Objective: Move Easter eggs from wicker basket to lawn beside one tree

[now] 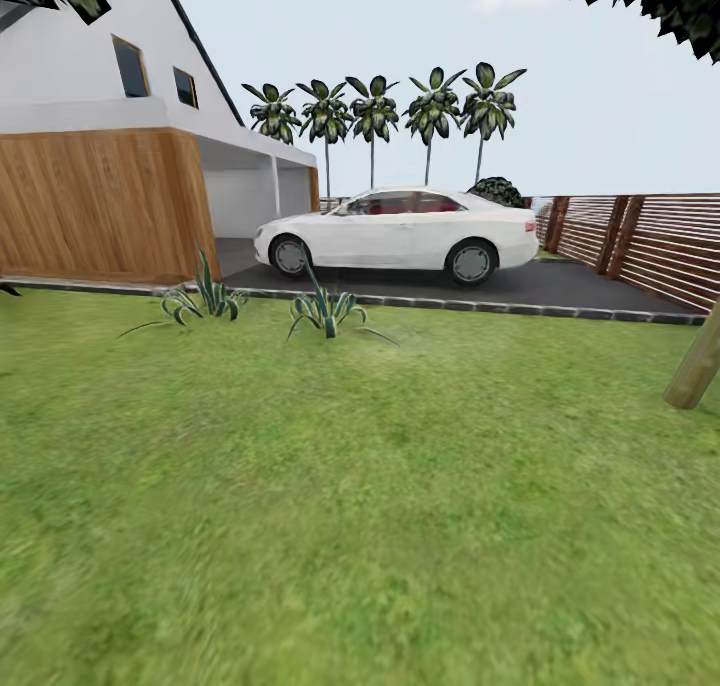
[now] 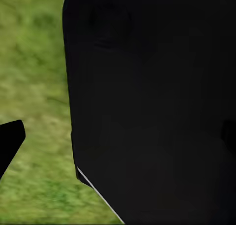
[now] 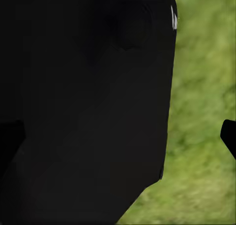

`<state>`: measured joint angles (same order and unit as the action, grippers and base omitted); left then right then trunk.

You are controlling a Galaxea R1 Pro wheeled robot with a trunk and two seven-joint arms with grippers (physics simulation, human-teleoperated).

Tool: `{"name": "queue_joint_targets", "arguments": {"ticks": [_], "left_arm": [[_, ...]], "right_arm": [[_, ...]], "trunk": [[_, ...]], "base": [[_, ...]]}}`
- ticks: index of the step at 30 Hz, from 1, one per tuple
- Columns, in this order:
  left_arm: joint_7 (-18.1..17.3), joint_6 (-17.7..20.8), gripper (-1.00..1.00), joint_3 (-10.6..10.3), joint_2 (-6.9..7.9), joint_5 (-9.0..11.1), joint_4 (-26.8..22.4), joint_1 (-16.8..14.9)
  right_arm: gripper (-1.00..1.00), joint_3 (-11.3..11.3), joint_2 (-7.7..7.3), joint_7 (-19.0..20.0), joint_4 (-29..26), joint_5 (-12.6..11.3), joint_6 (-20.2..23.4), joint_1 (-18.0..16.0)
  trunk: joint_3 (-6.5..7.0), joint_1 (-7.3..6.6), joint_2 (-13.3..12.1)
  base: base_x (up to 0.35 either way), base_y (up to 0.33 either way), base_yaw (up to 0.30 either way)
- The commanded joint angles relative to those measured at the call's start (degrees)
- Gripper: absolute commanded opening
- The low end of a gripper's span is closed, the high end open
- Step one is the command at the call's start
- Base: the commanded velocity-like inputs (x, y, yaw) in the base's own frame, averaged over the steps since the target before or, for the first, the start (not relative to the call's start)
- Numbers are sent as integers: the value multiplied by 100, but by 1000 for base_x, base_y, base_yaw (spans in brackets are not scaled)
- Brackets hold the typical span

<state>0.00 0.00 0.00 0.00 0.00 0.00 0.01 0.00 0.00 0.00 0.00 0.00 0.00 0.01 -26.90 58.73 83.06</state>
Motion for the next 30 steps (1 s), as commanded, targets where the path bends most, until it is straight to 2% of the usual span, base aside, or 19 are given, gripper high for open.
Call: {"name": "queue_joint_targets", "arguments": {"ticks": [1, 9, 13, 20, 30], "left_arm": [[21, -14, 100, 20, 33, 18, -18, 33], [-35, -8, 100, 5, 263, -22, -12, 294], [-35, -9, 100, 14, 244, -16, -13, 404], [-35, -18, 100, 23, 170, -11, -9, 404], [-35, -9, 100, 17, 160, -26, 9, 404]], "right_arm": [[100, 2, -33, -6, -33, 4, -2, -34], [100, 17, -290, 22, -35, 10, -44, -296], [100, 19, -249, -4, -27, 5, -34, -387], [100, 26, -246, -9, -31, 12, -5, -387], [100, 31, -212, -9, -26, 26, 9, -389]], "trunk": [[-3, 0, 1], [-3, 0, 1], [-3, 0, 1], [-3, 0, 1], [-3, 0, 1]], "base": [[0, 0, 0], [0, 0, 0], [0, 0, 224], [0, 0, 297], [0, 0, 299]]}}
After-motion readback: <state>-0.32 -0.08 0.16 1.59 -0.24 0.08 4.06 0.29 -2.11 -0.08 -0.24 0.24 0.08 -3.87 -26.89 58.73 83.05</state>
